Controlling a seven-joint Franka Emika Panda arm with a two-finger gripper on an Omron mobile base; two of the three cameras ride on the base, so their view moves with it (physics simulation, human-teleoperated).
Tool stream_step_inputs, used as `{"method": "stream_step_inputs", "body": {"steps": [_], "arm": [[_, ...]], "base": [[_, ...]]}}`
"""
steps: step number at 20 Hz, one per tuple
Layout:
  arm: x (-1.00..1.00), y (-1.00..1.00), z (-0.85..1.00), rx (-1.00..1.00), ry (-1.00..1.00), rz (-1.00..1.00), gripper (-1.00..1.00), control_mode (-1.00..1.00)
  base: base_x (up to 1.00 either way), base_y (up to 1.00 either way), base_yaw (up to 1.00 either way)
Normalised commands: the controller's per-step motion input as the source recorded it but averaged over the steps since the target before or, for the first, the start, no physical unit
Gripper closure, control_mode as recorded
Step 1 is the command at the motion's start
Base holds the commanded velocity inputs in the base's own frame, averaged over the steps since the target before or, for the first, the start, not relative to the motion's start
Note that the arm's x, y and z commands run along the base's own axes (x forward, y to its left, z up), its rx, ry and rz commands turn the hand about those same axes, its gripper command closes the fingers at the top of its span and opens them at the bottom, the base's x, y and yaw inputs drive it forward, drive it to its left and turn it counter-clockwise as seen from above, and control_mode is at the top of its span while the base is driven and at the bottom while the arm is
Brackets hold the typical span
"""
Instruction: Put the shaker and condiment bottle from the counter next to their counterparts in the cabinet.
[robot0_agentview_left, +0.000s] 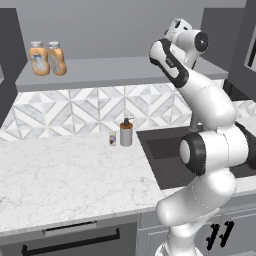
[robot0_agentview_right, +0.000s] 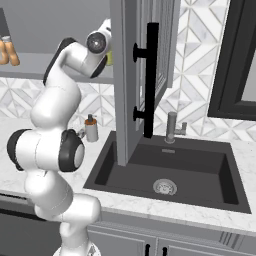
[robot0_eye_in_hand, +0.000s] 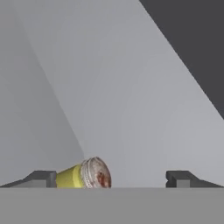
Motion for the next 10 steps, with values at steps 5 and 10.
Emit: {"method": "stream_step_inputs", "body": {"steps": [5, 10], "arm": [[-0.83, 0.00, 0.18, -0.05, -0.08, 0.03, -1.00, -1.00], [-1.00, 0.00, 0.12, 0.00, 0.00, 0.00, -1.00, -1.00]], "base": [[0.00, 0.00, 0.00], [0.00, 0.00, 0.00]]}}
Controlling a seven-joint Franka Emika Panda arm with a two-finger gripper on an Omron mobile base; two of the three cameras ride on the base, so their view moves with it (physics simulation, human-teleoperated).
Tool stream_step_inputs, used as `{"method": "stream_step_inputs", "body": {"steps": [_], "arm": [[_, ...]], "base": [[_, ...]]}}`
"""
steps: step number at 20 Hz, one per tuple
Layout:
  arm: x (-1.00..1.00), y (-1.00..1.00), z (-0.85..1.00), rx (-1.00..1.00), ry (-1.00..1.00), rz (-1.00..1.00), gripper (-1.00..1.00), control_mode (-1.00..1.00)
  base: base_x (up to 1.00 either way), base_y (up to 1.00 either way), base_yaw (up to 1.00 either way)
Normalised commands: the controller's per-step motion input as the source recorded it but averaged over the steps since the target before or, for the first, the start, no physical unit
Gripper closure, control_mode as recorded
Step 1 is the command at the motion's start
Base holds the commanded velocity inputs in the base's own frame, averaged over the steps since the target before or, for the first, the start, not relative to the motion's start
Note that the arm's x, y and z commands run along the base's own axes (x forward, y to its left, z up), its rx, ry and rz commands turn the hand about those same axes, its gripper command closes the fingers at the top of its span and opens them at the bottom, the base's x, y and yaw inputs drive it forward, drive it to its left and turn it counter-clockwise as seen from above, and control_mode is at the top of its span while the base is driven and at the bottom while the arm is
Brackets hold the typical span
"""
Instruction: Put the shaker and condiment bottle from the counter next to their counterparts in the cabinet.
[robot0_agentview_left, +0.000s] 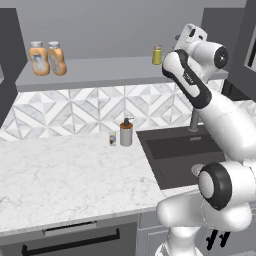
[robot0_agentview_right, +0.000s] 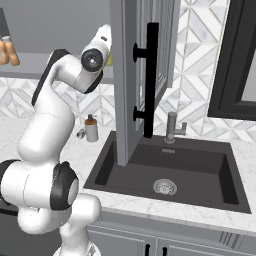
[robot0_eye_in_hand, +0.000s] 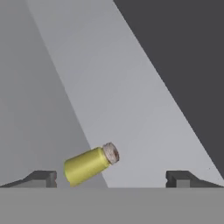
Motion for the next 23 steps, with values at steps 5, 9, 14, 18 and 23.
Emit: {"method": "stream_step_inputs", "body": {"steps": [5, 9, 14, 18, 23], "arm": [[-1.00, 0.00, 0.19, 0.00, 0.00, 0.00, -1.00, -1.00], [-1.00, 0.00, 0.39, 0.01, 0.00, -0.03, -1.00, -1.00], [-1.00, 0.00, 0.57, 0.06, 0.07, -0.10, -1.00, -1.00], [-1.00, -0.03, 0.52, 0.09, 0.11, -0.09, -1.00, -1.00], [-1.00, -0.03, 0.25, 0.10, 0.12, -0.03, -1.00, -1.00]], "base": [[0.00, 0.00, 0.00], [0.00, 0.00, 0.00], [0.00, 0.00, 0.00], [0.00, 0.00, 0.00], [0.00, 0.00, 0.00]]}}
